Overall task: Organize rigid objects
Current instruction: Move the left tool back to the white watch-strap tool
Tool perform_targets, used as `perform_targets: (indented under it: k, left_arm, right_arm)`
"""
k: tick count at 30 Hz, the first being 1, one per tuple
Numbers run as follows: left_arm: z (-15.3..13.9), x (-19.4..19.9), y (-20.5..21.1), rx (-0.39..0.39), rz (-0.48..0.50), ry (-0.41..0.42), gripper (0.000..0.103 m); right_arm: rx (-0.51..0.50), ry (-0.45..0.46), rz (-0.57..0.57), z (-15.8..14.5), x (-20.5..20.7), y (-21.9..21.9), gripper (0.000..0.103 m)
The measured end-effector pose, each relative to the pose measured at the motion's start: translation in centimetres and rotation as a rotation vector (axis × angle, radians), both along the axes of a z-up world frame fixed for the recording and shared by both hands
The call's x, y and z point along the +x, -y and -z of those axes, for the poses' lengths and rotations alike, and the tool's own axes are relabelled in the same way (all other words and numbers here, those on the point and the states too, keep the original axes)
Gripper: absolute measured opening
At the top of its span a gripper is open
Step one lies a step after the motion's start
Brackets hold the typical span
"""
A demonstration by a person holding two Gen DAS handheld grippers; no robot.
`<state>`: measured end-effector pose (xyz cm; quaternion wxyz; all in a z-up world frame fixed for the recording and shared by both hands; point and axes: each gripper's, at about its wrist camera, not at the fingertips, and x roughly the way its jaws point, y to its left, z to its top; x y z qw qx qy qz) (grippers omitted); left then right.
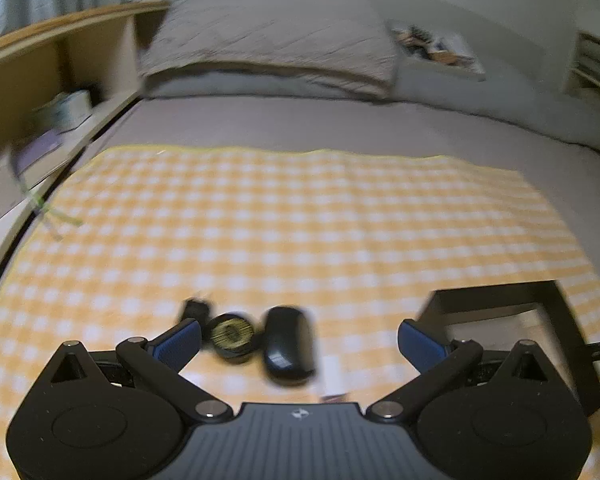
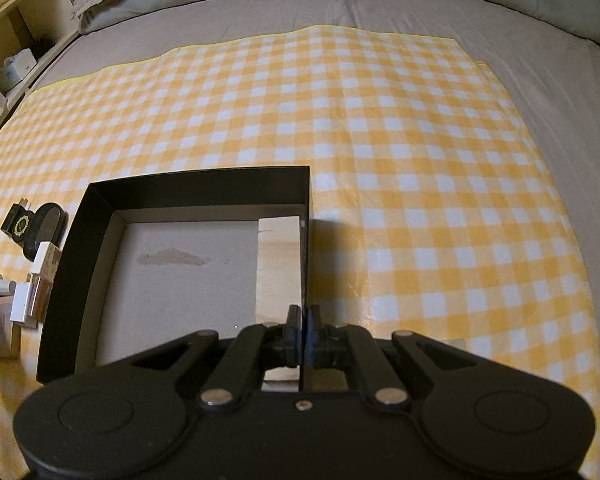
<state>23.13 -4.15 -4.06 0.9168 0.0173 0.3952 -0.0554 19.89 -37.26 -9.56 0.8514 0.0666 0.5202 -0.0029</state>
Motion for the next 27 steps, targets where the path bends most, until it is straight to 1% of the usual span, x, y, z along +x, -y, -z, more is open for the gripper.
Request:
perform_targets:
  k: [6,9,11,14,18,22,25,27]
  left_arm:
    - [1.5,0.3,-4.3,0.042,-0.116,-0.052,0.103]
    - [2.4,0.5,-5.6,0.064,-0.148,-0.088,0.103]
    - [3.0,0.6,-6.2,0.089,-0.151,-0.108,0.103]
    - [3.9,0.6,-7.0,0.134,-0.129,-0.133,0.103]
    - [5.3,0.6,-7.7,0.193,-0.059,-0.177,0.103]
    - [6.4,0.4,-8.3,0.177,0.033,-0.231,0.103]
    - [6.9,0.1,-8.7,0.183,0.064,-0.243,0.102]
    - [7.3,0.3,-9.0,0.201,0.062,-0.244,0.1]
  right_arm:
    - [-0.012,-0.003,-0.002,0.1,0.3,-0.3,0.003]
    - [-0.012,-0.003,-0.003,0.1,0.3,-0.2,0.003]
    - [-0.019,-0.006,-0.006,0.2,0.3,-0.3,0.003]
    - [-0.027,-0.009,-0.011,0.3,0.3,-0.5,0.003]
    - [-0.025,-0.014,-0.011,0.4,0.4,-0.4,0.003]
    - [-0.029,-0.016,-0.014,0.4,0.6,-0.3,0.003]
    - [-0.027,-0.02,-0.014,0.5,0.6,-0.3,0.003]
    - [-0.028,-0.023,-0.014,0.5,0.8,-0.2,0.003]
